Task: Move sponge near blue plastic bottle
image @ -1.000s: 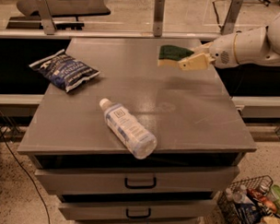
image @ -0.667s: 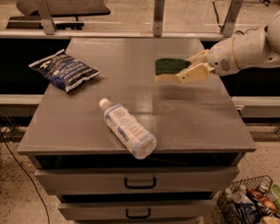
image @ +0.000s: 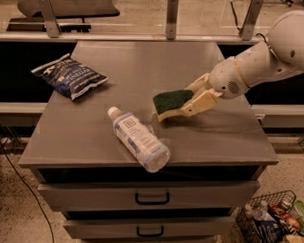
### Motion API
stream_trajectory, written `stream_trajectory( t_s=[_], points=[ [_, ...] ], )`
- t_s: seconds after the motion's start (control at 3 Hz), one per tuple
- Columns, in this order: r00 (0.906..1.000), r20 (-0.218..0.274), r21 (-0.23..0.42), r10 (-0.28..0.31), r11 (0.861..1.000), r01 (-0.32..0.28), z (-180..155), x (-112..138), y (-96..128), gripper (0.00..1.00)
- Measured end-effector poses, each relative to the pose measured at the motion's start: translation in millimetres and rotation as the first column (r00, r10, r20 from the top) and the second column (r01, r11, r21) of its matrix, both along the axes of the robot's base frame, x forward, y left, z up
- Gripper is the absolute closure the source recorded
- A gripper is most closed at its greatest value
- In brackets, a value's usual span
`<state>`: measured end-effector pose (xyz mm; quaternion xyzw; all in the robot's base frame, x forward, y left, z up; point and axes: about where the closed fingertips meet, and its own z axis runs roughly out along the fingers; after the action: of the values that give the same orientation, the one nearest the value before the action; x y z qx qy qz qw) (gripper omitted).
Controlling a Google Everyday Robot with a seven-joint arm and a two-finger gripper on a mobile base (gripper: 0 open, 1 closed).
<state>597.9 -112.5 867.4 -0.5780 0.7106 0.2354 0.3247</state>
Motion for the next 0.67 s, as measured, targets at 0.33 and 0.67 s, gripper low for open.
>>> stream_trajectory(
  t_s=[0.33,0.67],
  points=[
    [0.9939,-0.040,-0.020,0.103,0.994,-0.104,-11,-21,20,1.00],
    [0.9796,-0.064,-0.052,0.190,0.980,-0.194,-20,-33,31,0.84]
  ],
)
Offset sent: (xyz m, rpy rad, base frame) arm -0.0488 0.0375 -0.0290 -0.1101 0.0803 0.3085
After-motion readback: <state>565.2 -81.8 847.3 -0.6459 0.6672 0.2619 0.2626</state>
